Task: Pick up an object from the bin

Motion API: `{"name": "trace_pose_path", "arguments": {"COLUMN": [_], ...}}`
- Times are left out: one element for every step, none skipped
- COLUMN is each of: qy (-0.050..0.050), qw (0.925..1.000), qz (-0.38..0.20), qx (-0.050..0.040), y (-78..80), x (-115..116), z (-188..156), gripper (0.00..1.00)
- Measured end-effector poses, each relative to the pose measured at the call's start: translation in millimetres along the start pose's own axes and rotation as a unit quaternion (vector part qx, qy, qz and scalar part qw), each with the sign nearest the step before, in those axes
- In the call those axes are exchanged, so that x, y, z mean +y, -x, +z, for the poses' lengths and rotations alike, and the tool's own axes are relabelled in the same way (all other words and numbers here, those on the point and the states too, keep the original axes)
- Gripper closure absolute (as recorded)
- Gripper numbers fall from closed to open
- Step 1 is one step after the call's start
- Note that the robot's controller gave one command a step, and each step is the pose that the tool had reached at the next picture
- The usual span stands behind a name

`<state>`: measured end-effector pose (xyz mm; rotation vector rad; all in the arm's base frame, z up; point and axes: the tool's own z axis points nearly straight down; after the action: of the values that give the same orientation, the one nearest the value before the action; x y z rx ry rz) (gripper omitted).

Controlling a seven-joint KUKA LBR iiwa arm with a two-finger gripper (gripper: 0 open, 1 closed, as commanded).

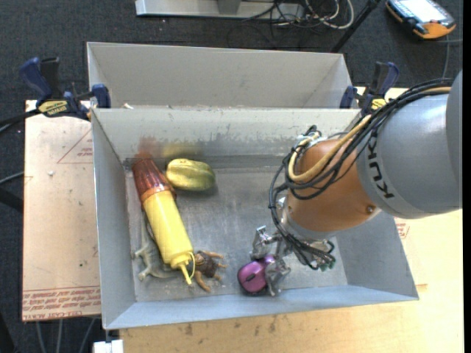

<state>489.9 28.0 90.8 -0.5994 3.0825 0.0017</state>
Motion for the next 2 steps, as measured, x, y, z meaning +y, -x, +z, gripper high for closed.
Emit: {"name": "trace_pose_path", "arguments": {"qy": [0.000, 0.001], "qw": [1.0000, 1.0000], "qz": [0.000, 0.000], "qx": [0.0005, 0.0025], "y": [0.0, -0.7], "x": [0.1, 0.5], "z": [-13.3, -25.2], "gripper": [1.00, 1.00]}}
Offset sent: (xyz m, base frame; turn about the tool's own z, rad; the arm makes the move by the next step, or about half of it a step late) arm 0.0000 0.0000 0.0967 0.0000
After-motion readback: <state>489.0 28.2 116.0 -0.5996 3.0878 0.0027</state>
